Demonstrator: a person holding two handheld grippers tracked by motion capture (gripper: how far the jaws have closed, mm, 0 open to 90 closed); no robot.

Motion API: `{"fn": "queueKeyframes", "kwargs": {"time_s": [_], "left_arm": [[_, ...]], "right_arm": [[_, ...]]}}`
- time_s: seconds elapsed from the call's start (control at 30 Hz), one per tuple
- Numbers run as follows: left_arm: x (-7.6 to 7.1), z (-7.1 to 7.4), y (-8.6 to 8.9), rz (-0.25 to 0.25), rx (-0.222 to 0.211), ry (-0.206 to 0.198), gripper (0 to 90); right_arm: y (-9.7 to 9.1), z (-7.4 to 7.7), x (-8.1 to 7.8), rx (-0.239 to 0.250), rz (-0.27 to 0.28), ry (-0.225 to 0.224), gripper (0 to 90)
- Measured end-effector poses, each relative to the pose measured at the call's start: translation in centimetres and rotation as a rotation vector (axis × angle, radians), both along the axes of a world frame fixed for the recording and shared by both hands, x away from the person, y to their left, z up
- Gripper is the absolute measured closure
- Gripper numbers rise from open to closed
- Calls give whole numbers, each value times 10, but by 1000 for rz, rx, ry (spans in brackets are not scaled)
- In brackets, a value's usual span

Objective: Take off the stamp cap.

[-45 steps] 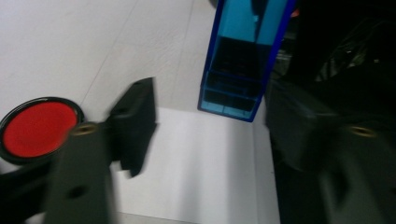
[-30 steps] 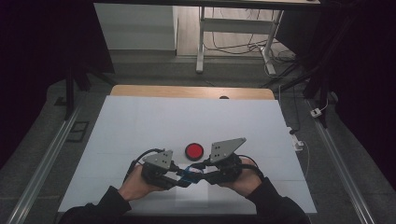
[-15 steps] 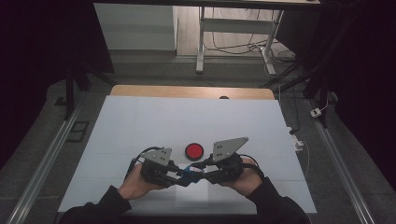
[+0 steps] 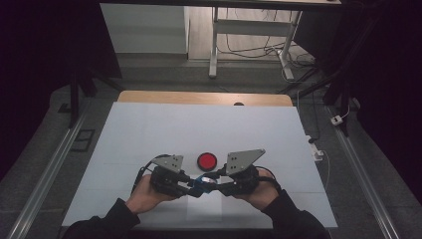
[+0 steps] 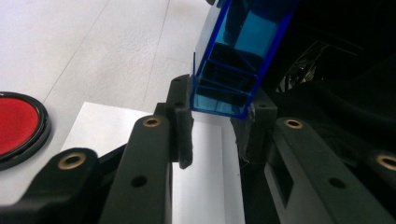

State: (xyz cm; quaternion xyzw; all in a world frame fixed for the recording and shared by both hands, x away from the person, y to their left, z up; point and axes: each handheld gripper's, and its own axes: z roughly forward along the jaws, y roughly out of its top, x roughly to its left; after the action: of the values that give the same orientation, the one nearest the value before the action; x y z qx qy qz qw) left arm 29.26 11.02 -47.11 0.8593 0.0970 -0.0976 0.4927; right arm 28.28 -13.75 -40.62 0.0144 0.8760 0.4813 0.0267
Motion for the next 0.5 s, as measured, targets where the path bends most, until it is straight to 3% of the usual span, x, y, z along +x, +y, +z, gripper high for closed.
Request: {"fn": "queueKeyframes", "kwargs": {"time_s": [0.23, 0.5], "left_arm": [[3, -2, 2, 28, -4, 41, 696], [-1, 0, 1, 58, 45, -6, 693]], "right_arm": [[0, 0, -3, 2, -24, -44, 702], [-1, -1, 0, 16, -51, -13, 700]]}}
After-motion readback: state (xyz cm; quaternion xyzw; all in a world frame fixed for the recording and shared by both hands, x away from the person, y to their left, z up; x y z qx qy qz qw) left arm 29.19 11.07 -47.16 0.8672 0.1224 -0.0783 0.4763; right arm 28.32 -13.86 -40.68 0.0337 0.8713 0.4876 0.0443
